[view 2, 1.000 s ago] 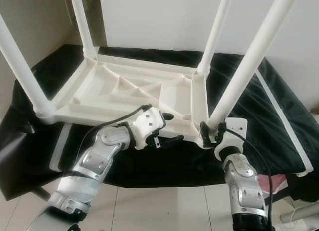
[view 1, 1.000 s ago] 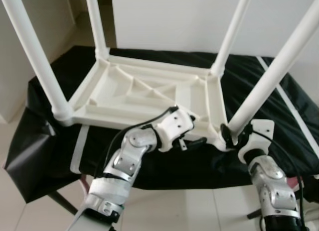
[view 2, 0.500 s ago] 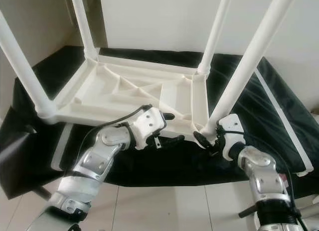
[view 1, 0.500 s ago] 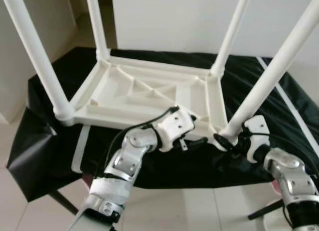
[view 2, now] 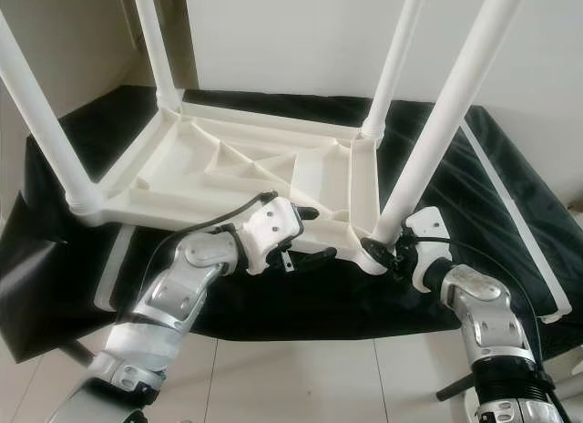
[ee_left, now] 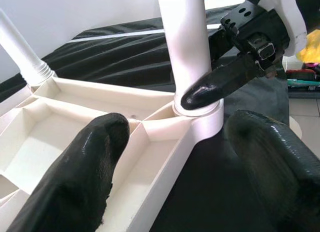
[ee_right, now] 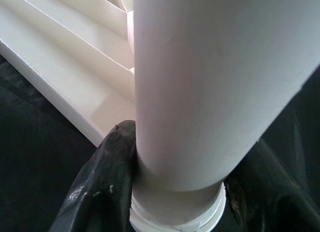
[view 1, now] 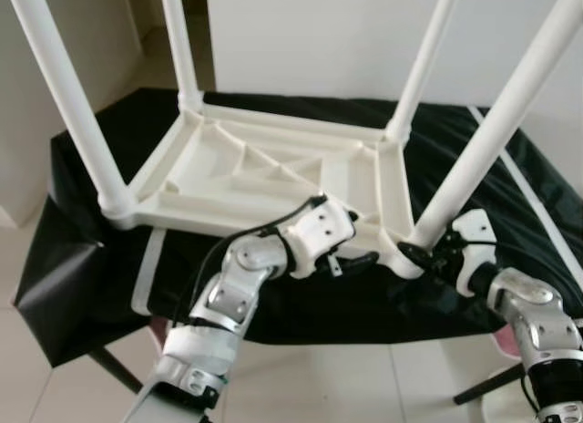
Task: Building children table
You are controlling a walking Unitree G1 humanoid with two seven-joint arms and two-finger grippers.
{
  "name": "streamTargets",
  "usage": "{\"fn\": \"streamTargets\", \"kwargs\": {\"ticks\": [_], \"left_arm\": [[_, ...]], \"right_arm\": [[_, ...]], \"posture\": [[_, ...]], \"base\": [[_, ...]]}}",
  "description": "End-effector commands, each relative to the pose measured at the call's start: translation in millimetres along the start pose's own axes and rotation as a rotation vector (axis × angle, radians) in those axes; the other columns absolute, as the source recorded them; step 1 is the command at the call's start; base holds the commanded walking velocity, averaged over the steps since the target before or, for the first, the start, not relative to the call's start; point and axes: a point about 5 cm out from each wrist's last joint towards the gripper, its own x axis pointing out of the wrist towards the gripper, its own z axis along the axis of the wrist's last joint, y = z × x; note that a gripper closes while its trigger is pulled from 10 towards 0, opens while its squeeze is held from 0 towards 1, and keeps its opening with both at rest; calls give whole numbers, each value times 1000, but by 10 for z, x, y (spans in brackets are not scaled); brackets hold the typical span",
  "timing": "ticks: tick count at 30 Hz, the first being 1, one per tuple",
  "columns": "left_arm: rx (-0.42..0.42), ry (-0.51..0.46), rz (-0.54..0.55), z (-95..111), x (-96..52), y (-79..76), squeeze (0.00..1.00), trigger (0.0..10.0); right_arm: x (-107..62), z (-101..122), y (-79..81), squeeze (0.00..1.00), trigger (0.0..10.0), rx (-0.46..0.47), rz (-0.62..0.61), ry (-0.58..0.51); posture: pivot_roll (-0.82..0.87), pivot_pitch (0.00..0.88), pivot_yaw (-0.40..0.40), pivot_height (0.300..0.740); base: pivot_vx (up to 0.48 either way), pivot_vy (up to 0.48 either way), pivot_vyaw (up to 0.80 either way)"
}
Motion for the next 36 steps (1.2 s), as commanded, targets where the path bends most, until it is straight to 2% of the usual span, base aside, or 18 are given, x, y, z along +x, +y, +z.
{"fn": "streamTargets", "kwargs": {"ticks": [1,6,10,19,24,29,32,33,36], "left_arm": [[-4,12,127,-33,9,30,0,10000],[-2,12,126,-35,9,32,0,10000],[-2,10,119,-31,12,23,0,10000],[-4,3,117,-16,16,23,0,10000],[-10,-3,147,-13,-4,53,0,10000],[-10,-4,160,-10,-12,72,0,10000],[-7,-3,181,-3,-20,111,0,10000],[-7,-3,181,-3,-20,111,0,10000],[-3,-2,194,-1,-19,131,0,10000]], "right_arm": [[-17,-98,10,0,10000,-12,0,45],[-9,-101,12,0,10000,38,-43,30],[9,-60,8,0,10000,30,-185,8],[34,-21,35,0,10000,83,-358,7],[44,-135,101,0,10000,192,-528,43],[36,-154,115,0,10000,225,-583,45],[21,-204,149,0,10000,307,-768,57],[21,-204,149,0,10000,307,-768,57],[30,-242,234,0,10000,359,-922,81]], "posture": [[-36,0,-64,740],[-39,0,-61,740],[-47,0,-54,740],[-51,7,-52,740],[-42,14,-57,740],[-41,16,-59,740],[-40,18,-55,740],[-40,18,-55,740],[-38,20,-52,740]], "base": [[0,0,0],[0,0,0],[0,0,0],[0,0,0],[0,0,0],[0,0,0],[0,0,0],[0,0,0],[0,0,0]]}}
